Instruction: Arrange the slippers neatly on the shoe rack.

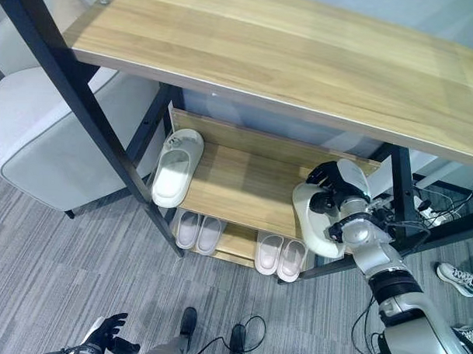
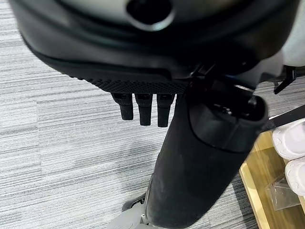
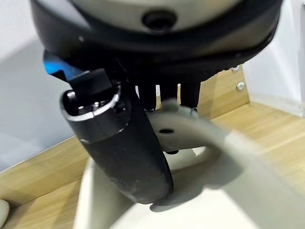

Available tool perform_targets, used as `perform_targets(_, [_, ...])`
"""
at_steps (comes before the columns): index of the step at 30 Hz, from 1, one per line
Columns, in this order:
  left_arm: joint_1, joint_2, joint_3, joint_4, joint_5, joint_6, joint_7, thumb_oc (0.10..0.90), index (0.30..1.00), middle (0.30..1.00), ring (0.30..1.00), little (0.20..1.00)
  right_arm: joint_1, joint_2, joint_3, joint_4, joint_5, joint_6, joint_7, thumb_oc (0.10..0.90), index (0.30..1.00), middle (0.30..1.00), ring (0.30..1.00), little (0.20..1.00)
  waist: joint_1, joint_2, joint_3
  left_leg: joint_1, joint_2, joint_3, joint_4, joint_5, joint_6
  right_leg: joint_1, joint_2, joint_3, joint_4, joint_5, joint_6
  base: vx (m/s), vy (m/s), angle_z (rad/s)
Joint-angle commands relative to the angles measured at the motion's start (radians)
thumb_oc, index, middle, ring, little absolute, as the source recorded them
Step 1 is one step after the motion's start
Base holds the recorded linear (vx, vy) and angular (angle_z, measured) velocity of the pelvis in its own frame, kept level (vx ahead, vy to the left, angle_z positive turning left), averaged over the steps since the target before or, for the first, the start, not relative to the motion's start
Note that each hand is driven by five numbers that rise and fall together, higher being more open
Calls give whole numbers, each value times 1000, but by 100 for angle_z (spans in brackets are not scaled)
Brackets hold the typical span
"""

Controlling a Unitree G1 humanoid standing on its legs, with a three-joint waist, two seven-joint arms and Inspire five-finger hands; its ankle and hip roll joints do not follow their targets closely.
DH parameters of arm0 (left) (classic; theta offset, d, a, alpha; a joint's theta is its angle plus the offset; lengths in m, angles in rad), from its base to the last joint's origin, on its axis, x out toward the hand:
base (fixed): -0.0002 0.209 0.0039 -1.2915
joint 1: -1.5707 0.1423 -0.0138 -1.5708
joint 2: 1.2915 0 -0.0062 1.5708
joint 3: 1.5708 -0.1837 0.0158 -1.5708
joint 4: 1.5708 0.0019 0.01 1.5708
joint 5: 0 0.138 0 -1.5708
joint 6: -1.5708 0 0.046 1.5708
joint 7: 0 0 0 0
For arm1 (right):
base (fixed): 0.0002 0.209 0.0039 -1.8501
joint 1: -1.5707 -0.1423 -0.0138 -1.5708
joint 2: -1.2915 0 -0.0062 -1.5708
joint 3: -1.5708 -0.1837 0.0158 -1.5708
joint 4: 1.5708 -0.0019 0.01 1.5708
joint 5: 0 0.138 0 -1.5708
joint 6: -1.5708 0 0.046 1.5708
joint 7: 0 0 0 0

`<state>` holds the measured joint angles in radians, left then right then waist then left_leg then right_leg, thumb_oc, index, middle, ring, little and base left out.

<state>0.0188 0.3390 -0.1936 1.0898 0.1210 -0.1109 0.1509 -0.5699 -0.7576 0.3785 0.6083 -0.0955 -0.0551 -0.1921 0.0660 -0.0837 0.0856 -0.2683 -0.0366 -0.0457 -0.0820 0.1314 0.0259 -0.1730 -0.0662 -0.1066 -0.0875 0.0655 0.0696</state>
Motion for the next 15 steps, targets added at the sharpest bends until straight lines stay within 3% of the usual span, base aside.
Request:
perform_targets(1, [-37, 41, -12, 23, -37, -16, 31, 800, 900, 900, 900, 900, -84, -52, -38, -94, 46, -69, -23, 400, 300, 300, 300, 300, 33, 8, -20, 35, 42, -13, -5, -85, -48, -43, -35, 21, 0, -19, 49, 0, 0, 0])
perform_targets(8, [-59, 49, -8, 15, -38, -16, 34, 800, 900, 900, 900, 900, -148, -40, -4, -223, 52, -90, -15, 400, 300, 300, 300, 300, 41, -4, 2, 36, 46, -14, -5, -85, -46, -43, -34, 19, 0, -17, 49, 0, 0, 0])
perform_targets(15, [-87, 64, -14, -5, -41, -11, 52, 800, 900, 900, 900, 900, -234, 38, 33, -267, 82, -82, -12, 400, 300, 300, 300, 300, 58, -23, 31, 38, 47, -17, -5, -85, -43, -37, -35, 13, 0, -18, 48, 1, 6, 4])
